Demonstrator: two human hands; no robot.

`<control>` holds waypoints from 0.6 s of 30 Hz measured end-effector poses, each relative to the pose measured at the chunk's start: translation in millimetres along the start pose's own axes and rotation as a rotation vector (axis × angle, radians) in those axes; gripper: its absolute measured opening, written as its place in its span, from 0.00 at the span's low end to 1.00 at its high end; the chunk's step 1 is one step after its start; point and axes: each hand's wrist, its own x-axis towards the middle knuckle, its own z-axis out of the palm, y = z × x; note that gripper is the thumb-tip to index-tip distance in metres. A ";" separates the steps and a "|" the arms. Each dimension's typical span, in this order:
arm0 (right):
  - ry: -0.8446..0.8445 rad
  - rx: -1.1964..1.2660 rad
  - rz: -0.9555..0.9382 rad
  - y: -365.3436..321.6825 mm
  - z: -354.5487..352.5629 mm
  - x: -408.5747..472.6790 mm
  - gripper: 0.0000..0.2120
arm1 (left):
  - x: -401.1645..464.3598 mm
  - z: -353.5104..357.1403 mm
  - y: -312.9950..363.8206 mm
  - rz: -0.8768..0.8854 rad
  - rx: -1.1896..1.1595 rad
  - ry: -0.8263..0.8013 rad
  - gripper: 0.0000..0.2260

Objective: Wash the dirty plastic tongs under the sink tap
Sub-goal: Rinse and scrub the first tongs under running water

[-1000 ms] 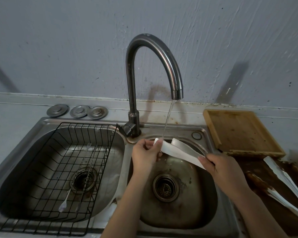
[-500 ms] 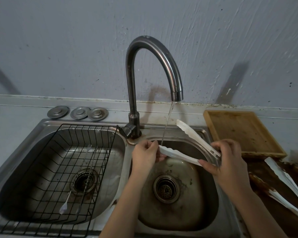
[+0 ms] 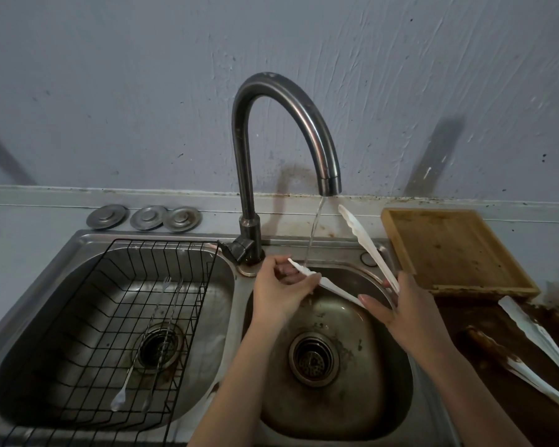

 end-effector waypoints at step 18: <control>0.072 0.426 0.300 -5.2 -0.4 -1.6 0.12 | 0.3 6.6 -2.2 -0.095 -0.238 0.049 0.06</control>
